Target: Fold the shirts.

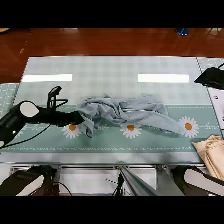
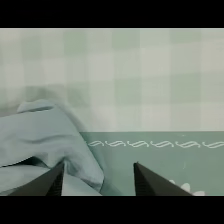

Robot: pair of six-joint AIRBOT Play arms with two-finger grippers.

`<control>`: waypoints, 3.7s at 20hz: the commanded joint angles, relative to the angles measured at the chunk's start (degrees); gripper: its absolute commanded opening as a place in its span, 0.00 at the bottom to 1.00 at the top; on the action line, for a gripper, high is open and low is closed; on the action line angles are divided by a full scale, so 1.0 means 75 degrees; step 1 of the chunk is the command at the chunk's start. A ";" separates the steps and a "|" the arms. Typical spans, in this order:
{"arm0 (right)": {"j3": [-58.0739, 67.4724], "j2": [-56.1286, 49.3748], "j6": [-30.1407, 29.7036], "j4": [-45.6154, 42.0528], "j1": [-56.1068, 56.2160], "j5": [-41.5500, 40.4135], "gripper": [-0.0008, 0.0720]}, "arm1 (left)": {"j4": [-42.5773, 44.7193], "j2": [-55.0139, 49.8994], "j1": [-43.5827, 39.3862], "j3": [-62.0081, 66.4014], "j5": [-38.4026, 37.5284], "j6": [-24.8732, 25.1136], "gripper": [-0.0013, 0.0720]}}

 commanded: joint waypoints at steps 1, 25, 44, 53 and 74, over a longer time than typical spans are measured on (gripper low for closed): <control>-0.0140 0.0006 -0.0117 0.0306 -0.0085 -0.0125 0.74 | -0.0501 -0.0638 -0.0029 0.0102 0.0848 0.0277 0.98; -0.3590 0.0006 -0.0959 0.0064 -0.0650 0.0213 0.84 | -0.1020 -0.0950 0.0067 0.1515 -0.0268 0.1215 0.06; -0.3882 0.0484 -0.0766 0.0067 0.1072 -0.1533 0.05 | -0.0997 -0.0659 0.0414 0.2352 -0.0629 0.1591 0.06; -0.0061 0.3547 -0.0017 0.0035 0.1072 -0.2340 0.05 | -0.0935 0.0772 0.1160 0.7443 -0.0985 0.1585 0.06; 0.3453 0.4051 0.1180 -0.1358 0.1081 0.3462 0.05 | 0.0385 0.3509 0.1148 0.8145 -0.5910 -0.1751 0.06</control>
